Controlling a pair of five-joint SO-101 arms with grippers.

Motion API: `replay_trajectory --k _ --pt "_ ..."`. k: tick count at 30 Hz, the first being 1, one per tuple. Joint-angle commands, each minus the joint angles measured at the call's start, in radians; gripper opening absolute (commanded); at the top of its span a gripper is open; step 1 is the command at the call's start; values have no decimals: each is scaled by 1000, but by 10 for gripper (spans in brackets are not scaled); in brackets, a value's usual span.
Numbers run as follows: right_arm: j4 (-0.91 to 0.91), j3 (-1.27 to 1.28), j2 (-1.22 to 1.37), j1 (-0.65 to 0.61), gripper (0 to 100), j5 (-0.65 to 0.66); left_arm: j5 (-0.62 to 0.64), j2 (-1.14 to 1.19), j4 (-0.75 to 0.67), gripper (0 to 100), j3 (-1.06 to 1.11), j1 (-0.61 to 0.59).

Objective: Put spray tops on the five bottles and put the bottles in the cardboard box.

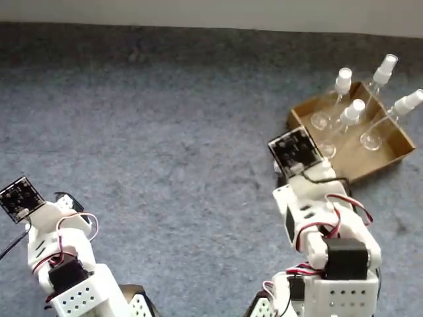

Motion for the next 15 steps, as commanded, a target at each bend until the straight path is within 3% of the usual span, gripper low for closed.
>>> replay_trajectory --k 1,9,15 --pt "-7 15 -50 84 113 -71 -15 -7 3 35 19 21" --pt "-73 77 -59 147 113 -269 -23 -5 9 35 19 38" --pt "-5 76 -61 147 113 -358 -167 -7 66 35 16 105"
